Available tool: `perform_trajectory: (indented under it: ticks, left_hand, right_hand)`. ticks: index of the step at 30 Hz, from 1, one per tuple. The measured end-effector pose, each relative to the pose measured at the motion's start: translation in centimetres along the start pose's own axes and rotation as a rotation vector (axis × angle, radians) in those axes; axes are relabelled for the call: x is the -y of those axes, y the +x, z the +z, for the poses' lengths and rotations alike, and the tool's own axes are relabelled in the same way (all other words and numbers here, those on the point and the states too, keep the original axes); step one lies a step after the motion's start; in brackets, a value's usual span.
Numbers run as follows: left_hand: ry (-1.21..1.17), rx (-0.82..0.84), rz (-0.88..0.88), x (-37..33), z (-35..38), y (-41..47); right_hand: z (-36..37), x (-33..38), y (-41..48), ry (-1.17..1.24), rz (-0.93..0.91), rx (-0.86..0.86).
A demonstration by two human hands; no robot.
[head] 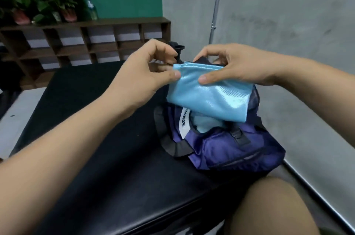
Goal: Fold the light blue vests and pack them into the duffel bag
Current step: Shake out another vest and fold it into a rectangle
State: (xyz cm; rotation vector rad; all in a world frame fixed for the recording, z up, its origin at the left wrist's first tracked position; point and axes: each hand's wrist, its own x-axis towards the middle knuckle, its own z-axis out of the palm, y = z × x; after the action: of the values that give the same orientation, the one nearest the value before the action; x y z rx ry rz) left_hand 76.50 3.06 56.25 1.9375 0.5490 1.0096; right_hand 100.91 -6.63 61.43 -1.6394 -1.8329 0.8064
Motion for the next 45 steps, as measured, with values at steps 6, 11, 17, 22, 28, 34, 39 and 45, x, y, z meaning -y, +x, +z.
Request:
perform_trajectory:
  ticks: [6,11,17,22,28,34,39,45]
  left_hand:
    - [0.312,0.097,0.008,2.8,5.3,2.5]
    - [0.518,0.304,0.052,4.1,9.3,3.2]
    - [0.618,0.505,-0.066,5.0,11.9,3.4]
    - [0.915,0.708,-0.201,5.5,12.8,2.8]
    - [1.162,0.562,-0.24,4.9,12.1,2.2]
    - [1.13,0.596,-0.201,6.4,13.5,3.1]
    - [1.174,0.671,-0.194,9.1,14.1,5.3]
    - [1.121,0.718,-0.278,11.1,14.9,6.7]
  right_hand:
    - [-5.5,-4.5,0.0,-0.262,0.182,-0.056]
    - [-5.6,-8.7,3.2,-0.428,0.315,0.036]
    - [-2.7,-9.9,7.3,-0.617,0.377,0.275]
    - [-1.6,-10.8,9.2,-0.314,0.402,0.317]
    - [-0.8,-12.5,10.4,0.013,0.343,0.384]
    - [1.6,-14.3,11.7,-0.61,0.123,0.357]
    - [2.7,-15.2,11.3,-0.761,0.037,0.201]
    - [2.9,-15.1,7.2,-0.938,0.017,-0.026]
